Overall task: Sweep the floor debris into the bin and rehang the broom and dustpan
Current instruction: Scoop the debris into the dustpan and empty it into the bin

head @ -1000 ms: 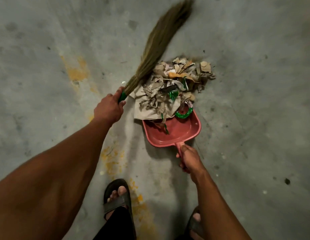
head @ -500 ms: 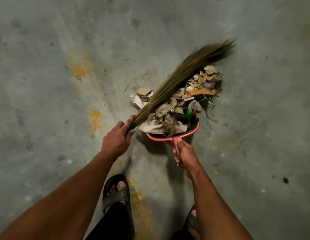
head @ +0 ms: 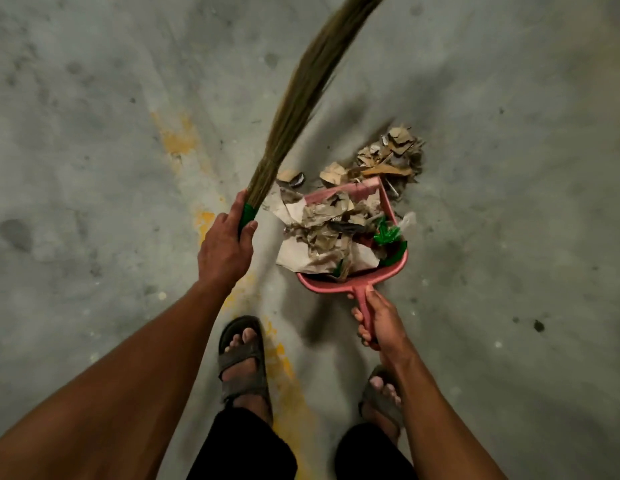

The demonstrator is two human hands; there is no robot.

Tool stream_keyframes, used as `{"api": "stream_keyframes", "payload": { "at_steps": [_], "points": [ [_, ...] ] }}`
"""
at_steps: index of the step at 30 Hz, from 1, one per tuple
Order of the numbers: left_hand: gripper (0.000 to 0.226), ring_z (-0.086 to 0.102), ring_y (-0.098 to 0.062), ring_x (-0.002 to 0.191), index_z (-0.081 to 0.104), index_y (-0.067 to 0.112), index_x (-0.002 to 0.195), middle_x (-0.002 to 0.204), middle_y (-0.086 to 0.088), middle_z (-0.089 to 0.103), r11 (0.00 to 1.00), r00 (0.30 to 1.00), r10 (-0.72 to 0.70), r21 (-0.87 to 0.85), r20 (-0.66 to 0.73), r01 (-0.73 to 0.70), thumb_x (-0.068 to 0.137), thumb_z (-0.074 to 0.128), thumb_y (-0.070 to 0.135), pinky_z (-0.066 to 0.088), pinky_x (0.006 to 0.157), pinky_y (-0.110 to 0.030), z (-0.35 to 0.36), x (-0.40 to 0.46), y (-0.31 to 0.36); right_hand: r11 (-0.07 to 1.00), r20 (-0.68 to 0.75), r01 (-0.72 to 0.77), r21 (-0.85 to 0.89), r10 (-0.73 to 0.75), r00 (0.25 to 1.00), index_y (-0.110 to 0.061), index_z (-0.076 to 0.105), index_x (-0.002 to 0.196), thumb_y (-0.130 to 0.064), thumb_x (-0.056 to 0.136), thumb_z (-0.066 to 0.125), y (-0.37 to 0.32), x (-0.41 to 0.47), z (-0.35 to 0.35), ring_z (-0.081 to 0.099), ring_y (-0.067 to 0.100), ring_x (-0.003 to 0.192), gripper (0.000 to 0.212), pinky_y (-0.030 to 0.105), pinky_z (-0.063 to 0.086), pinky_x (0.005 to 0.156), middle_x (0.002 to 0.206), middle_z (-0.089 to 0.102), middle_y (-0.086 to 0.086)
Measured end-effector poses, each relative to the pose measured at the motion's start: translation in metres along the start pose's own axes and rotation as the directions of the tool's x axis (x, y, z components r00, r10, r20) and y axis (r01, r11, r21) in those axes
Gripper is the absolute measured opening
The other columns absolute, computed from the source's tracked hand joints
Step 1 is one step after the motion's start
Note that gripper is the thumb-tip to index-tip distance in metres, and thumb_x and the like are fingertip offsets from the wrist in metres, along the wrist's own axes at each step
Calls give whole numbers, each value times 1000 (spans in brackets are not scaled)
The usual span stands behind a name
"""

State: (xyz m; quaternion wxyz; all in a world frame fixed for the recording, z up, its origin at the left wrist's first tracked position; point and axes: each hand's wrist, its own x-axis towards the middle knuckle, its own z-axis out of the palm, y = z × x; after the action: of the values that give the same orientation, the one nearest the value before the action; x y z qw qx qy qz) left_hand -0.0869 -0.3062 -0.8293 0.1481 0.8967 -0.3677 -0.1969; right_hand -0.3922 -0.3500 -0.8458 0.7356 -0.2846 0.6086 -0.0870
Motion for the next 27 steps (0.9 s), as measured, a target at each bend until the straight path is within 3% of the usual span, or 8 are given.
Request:
{"api": "stream_keyframes", "payload": {
  "at_steps": [11, 17, 27],
  "points": [
    [63, 61, -34, 98, 12, 57, 159, 107, -7, 60, 986, 988, -140, -99, -57, 134, 106, 46, 48, 55, 79, -50, -23, -109, 45, 998, 1, 67, -20, -67, 998, -8, 64, 108, -42, 111, 43, -16, -115, -91, 33, 13, 39, 40, 19, 25, 36, 67, 51, 4],
    [63, 63, -36, 105, 16, 53, 160, 114, -11, 66, 972, 985, -174, -160, -10, 170, 105, 46, 50, 55, 88, -49, -3, -171, 73, 994, -47, 108, 17, -107, 993, -9, 68, 114, -46, 111, 39, -5, -156, -132, 34, 14, 42, 48, 21, 24, 39, 68, 52, 3],
    [64, 64, -31, 100, 19, 45, 163, 112, -7, 66, 982, 995, 19, -191, 101, 1, 106, 46, 49, 51, 79, -38, 28, -292, 134, 967, -108, 193, 165, -177, 978, -9, 67, 115, -44, 112, 35, 52, -244, -186, 31, 11, 39, 48, 20, 23, 39, 66, 49, 2]
  ]
}}
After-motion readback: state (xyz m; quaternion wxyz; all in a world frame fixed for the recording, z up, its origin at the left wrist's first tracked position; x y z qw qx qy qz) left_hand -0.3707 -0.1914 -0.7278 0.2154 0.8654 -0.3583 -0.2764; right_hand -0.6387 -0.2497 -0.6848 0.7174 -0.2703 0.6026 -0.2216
